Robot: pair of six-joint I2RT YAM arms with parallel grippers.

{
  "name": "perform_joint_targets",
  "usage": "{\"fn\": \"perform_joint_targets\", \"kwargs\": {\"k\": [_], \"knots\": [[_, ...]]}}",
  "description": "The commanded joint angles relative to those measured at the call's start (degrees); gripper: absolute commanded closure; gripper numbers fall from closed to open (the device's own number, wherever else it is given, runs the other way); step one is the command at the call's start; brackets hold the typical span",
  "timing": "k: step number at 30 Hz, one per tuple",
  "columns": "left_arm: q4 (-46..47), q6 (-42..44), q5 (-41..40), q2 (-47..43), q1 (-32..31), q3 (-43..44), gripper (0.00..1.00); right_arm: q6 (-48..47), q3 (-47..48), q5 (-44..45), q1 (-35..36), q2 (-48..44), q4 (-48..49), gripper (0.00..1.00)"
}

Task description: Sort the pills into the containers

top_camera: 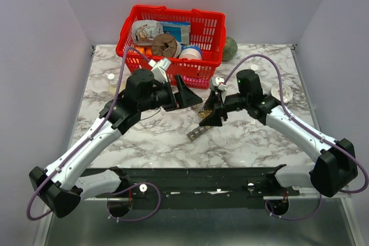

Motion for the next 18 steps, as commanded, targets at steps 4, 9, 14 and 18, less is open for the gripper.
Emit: {"fn": "perform_joint_targets", "kwargs": {"k": [4, 9, 14, 18], "knots": [[-5.4, -3.8, -5.5, 5.6, -2.1, 5.3, 0.1, -2.8, 2.0, 2.0, 0.4, -0.3, -1.3, 0.99], [-5.3, -3.8, -3.6, 7.3, -2.9, 5.7, 0.21, -3.1, 2.0, 2.3, 0.5, -0.3, -1.6, 0.99], [-6.5, -2.2, -2.8, 7.7, -3.5, 6.3, 0.31, -3.1, 2.1, 2.7, 0.7, -0.4, -1.7, 0.99], [-6.7, -1.3, -2.0, 7.6, -3.5, 5.9, 0.39, -3.1, 2.1, 2.6, 0.7, -0.3, -1.7, 1.0]]}}
